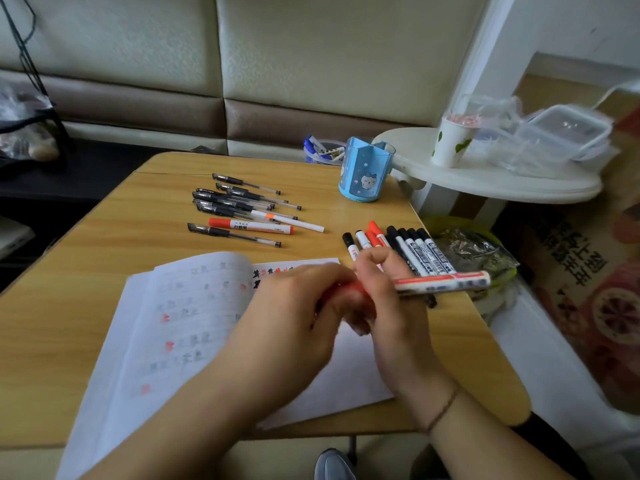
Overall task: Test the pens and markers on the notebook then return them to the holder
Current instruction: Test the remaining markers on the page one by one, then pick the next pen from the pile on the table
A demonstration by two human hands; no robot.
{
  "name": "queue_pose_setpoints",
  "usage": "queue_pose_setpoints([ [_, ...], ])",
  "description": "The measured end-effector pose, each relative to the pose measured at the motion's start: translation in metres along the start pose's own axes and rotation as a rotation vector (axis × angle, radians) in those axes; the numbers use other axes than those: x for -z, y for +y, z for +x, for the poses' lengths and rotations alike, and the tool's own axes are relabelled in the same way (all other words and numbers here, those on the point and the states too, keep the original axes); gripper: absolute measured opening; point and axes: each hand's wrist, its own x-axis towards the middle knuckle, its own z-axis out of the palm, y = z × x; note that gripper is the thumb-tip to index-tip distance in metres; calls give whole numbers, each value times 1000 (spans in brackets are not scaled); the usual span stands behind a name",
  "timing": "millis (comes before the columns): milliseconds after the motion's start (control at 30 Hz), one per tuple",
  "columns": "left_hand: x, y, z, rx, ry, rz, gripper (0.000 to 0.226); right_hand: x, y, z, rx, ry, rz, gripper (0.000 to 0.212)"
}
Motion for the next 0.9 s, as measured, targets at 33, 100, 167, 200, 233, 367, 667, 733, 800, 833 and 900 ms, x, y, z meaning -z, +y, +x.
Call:
queue_pose_setpoints([
  [33, 1, -6, 3, 28, 49, 71, 10, 8, -3, 3, -35, 41, 47, 19],
  [100, 5, -19, 7, 115, 87, 169, 6, 28, -10, 5, -41, 143, 111, 13],
  [167, 6, -27, 8, 161, 40, 210, 9, 45, -16, 5, -5, 186, -10, 13],
  [200, 5, -24, 7, 165, 14, 241, 11, 52, -19, 3, 16, 175, -106, 13],
  [233, 2, -19, 7, 167, -6, 287, 16, 58, -23, 1, 43, 155, -194, 12],
  [367, -20, 14, 12, 118, -77, 439, 40, 98, -54, -23, 203, 232, -328, 12],
  [667, -180, 99, 64, -431, -584, 333, 42, 264, -85, -134, 17, 541, -682, 14],
  [733, -216, 106, 67, -466, -715, 349, 46, 291, -78, -152, -94, 545, -699, 9],
  [800, -240, 111, 67, -492, -785, 366, 48, 310, -69, -168, -224, 527, -651, 8],
  [833, -247, 112, 66, -502, -802, 380, 48, 319, -65, -175, -280, 521, -650, 14],
  [900, -255, 111, 67, -523, -815, 424, 48, 333, -59, -186, -340, 548, -699, 18],
])
